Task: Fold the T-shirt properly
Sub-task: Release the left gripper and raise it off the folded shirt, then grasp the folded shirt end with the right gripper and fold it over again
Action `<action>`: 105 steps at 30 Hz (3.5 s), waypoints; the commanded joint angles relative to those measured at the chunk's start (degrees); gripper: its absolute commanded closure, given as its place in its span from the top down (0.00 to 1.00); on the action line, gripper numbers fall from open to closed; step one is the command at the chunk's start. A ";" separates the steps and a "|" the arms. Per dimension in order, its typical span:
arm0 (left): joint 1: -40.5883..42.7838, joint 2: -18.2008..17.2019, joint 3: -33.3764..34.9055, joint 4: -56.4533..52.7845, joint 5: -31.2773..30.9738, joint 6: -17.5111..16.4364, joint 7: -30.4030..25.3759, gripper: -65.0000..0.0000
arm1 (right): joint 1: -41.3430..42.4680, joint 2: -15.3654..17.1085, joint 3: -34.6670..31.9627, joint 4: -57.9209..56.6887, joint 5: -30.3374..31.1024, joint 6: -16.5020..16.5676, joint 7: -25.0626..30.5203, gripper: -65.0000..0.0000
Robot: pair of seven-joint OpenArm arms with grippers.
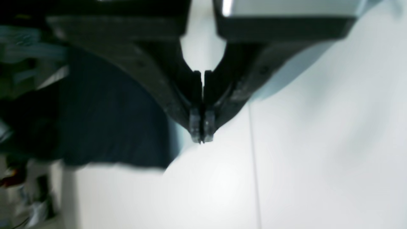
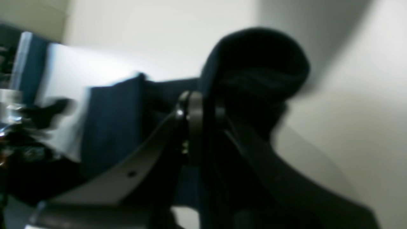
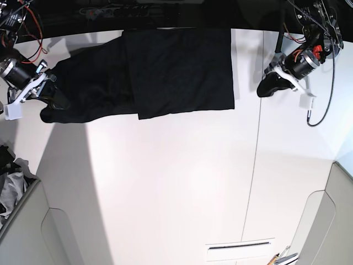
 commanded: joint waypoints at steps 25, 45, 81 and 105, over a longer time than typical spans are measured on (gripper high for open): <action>3.26 -0.48 0.02 1.07 0.98 -0.54 -0.79 0.00 | 1.03 -14.58 -40.96 7.98 -22.82 1.22 20.09 0.00; 3.28 -0.48 0.02 1.05 0.98 -0.54 -0.35 0.00 | 5.84 -14.73 -60.89 -3.58 -30.23 0.76 22.82 0.00; -0.07 -5.60 -11.39 1.07 -3.06 -0.54 -3.41 0.00 | 19.15 -20.94 -60.74 -3.48 -30.84 0.81 17.68 0.40; -0.04 -5.57 -12.90 1.07 -3.32 -0.54 -3.43 0.00 | 23.80 -16.24 -60.74 -3.48 -36.89 1.05 10.60 0.00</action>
